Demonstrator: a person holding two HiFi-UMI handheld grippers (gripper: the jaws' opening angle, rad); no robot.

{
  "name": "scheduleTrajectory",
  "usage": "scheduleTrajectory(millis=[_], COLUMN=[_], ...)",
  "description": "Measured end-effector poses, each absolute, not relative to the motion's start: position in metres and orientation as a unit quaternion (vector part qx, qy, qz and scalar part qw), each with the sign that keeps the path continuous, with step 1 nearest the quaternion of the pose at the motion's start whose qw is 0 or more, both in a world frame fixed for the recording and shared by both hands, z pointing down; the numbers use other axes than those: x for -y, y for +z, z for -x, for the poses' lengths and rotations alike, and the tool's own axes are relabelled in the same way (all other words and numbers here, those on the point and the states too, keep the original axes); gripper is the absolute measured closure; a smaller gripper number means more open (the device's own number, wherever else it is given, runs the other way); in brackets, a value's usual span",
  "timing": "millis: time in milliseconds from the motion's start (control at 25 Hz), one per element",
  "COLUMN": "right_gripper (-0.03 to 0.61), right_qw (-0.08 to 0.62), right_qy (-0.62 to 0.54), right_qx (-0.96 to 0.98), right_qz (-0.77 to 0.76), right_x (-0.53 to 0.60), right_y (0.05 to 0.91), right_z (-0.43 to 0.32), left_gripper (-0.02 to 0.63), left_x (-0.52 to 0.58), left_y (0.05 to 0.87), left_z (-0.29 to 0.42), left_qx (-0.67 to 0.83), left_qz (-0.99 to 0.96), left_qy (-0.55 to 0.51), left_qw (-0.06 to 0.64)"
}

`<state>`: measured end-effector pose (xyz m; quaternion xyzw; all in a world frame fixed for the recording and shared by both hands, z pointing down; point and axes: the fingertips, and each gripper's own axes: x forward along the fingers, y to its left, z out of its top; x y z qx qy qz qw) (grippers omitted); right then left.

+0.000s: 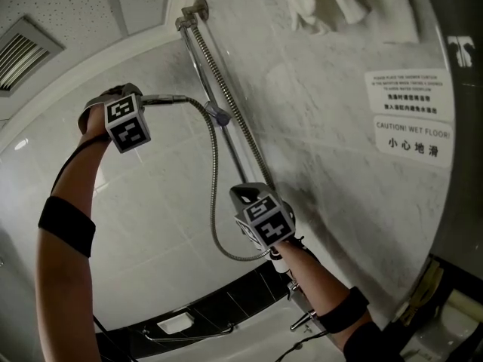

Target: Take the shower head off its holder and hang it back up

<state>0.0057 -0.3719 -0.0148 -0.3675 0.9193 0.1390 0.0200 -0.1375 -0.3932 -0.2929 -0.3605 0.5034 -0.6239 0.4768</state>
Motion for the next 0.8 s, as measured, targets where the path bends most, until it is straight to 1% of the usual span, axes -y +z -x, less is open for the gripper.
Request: scheduleTrajectory(millis=[280, 640, 800], right_gripper=[0.555, 0.555, 0.555], right_qw=[0.027, 0.025, 0.024], right_qy=[0.144, 0.134, 0.128], right_qx=[-0.919, -0.923, -0.923], right_qz=[0.365, 0.361, 0.361], right_x=[0.371, 0.371, 0.374], right_y=[-0.016, -0.014, -0.01], right_z=[-0.012, -0.015, -0.018], left_gripper=[0.522, 0.522, 0.522], left_x=[0.409, 0.437, 0.443], left_y=[-0.296, -0.281, -0.288], left_z=[0.125, 0.09, 0.084], left_qx=[-0.489, -0.422, -0.411], left_qz=[0.338, 0.269, 0.233], left_qy=[-0.637, -0.674, -0.678], left_qw=[0.491, 0.543, 0.562])
